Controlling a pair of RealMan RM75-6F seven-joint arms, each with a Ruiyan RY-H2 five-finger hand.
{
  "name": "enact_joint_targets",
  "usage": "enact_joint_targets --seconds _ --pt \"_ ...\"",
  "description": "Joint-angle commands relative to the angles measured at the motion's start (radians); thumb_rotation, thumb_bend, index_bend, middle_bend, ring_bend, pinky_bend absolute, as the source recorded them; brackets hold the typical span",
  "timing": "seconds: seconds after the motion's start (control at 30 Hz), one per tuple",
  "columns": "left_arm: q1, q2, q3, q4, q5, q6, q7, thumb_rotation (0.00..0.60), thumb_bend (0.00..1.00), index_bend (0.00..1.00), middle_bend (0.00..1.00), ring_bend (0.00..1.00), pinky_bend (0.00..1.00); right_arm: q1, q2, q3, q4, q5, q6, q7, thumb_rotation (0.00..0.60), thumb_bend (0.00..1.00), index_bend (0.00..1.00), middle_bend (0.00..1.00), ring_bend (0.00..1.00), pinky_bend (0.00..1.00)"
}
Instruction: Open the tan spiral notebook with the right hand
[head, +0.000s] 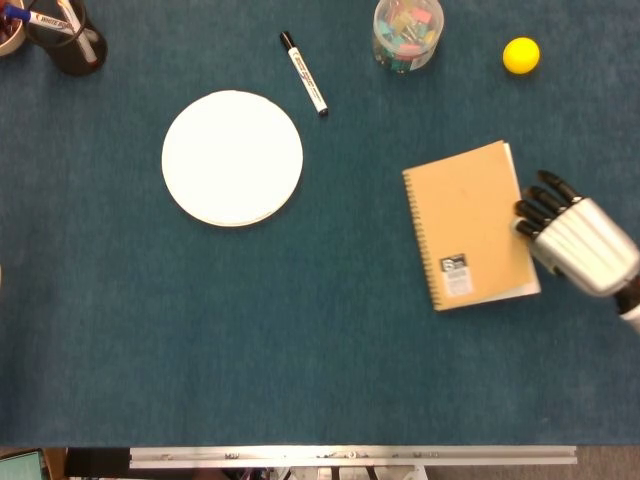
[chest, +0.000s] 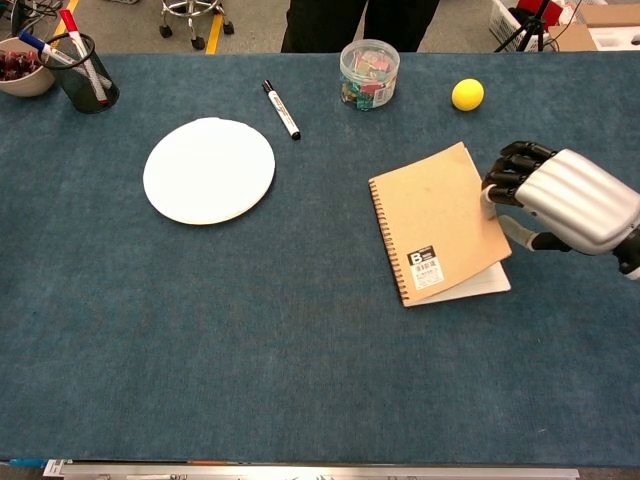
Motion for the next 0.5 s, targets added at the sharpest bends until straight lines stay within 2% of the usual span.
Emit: enact_joint_targets --seconds 0.03,0.23,0.5 --pt "0.0 0.0 0.0 0.0 0.002 0.002 0.0 0.6 0.4 0.2 0.13 0.14 0.2 -0.028 0.064 -0.005 -0.059 -0.007 0.049 -0.019 0.6 0.45 0.79 0.46 0.29 0.21" --pt "-0.003 -0.006 0.001 0.001 0.006 -0.001 0.0 0.6 0.4 0.2 0.13 0.14 0.2 -0.013 0.121 0.003 -0.152 -0.034 0.05 -0.068 0.6 0.45 0.79 0.46 0.29 0.21" --pt "0.008 -0.003 0.003 0.007 -0.002 0.007 -0.007 0.6 0.4 0.2 0.13 0.14 0.2 0.075 0.079 0.019 -0.199 -0.098 -0.034 -0.095 0.6 0.45 0.79 0.46 0.29 0.21"
